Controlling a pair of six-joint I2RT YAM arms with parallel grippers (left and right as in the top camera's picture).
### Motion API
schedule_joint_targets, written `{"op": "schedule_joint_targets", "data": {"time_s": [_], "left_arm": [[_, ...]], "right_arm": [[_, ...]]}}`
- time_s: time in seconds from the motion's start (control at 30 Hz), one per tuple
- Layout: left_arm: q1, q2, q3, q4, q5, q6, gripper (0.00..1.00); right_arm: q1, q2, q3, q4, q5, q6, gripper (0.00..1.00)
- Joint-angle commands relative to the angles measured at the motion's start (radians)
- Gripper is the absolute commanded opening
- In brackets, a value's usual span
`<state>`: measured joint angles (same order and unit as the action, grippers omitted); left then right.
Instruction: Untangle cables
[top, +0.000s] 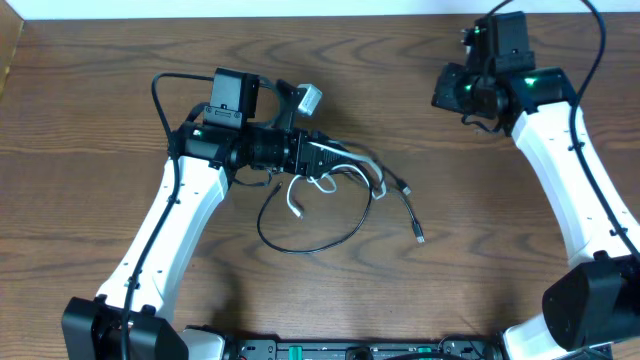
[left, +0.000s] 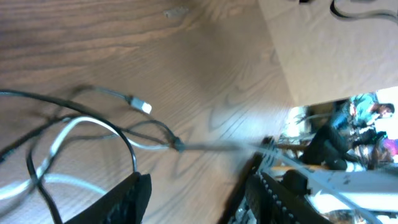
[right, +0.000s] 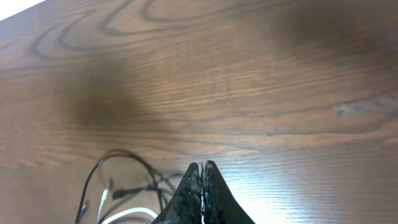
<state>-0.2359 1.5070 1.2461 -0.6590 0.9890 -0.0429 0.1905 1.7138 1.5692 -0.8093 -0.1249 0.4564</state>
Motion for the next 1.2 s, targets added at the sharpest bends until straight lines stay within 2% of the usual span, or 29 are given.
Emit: {"op": "schedule_joint_targets", "data": {"time_s": [0.0, 0.03, 0.07, 0.1, 0.13, 0.17, 0.2, 0.23, 0.3, 0.33, 0.43, 0.53, 0.83, 0.97, 1.1, 1.17], "left_arm": [[0.003, -0.014, 0.018, -0.014, -0.011, 0.104, 0.66], [0.003, -0.014, 0.018, -0.016, -0.014, 0.137, 0.72], [0.003, -0.014, 0.018, -0.023, -0.015, 0.163, 0.74], [0.003, -0.014, 0.018, -0.045, -0.037, 0.195, 0.77], [0.003, -0.014, 0.018, -0.055, -0.058, 0.197, 0.8], [0.003, -0.014, 0.018, -0.086, -0.126, 0.197, 0.84], [0.003, -0.014, 0.018, -0.119, -0.207, 0.196, 0.84], [0.003, -0.014, 0.018, -0.171, -0.292, 0.196, 0.84], [0.003, -0.014, 0.018, -0.205, -0.321, 0.18, 0.84], [0.003, -0.014, 0.018, -0.211, -0.321, 0.133, 0.84], [0.004, -0.013, 0.018, -0.211, -0.322, 0.039, 0.84], [0.003, -0.013, 0.018, -0.216, -0.321, -0.013, 0.84], [0.004, -0.008, 0.018, -0.298, -0.38, -0.015, 0.84], [0.003, -0.008, 0.018, -0.317, -0.38, -0.016, 0.84], [0.003, -0.008, 0.018, -0.332, -0.353, -0.016, 0.84], [0.003, -0.008, 0.018, -0.337, -0.322, -0.015, 0.84]], "right_arm": [[-0.018, 0.008, -0.002, -0.002, -0.047, -0.011, 0.01], [-0.02, 0.008, -0.002, 0.016, -0.182, -0.118, 0.06], [-0.019, 0.008, -0.002, 0.026, -0.265, -0.178, 0.13], [-0.019, 0.008, -0.002, 0.036, -0.397, -0.273, 0.25], [-0.018, 0.008, -0.002, 0.039, -0.459, -0.315, 0.3], [-0.014, 0.008, -0.002, 0.037, -0.562, -0.393, 0.42], [-0.006, 0.008, -0.002, 0.029, -0.657, -0.473, 0.53], [0.009, 0.008, -0.002, 0.019, -0.73, -0.549, 0.59], [0.037, 0.008, -0.002, 0.003, -0.738, -0.616, 0.65], [0.06, 0.008, -0.002, -0.015, -0.737, -0.681, 0.73], [0.103, 0.008, -0.002, -0.063, -0.748, -0.824, 0.89], [0.126, 0.008, -0.002, -0.098, -0.789, -0.941, 0.93], [0.164, 0.009, -0.002, -0.201, -0.798, -1.154, 0.99], [0.189, 0.009, -0.005, -0.262, -0.798, -1.234, 0.99], [0.227, 0.024, -0.024, -0.253, -0.776, -1.247, 0.98], [0.25, 0.058, -0.025, -0.243, -0.753, -1.247, 0.91]]}}
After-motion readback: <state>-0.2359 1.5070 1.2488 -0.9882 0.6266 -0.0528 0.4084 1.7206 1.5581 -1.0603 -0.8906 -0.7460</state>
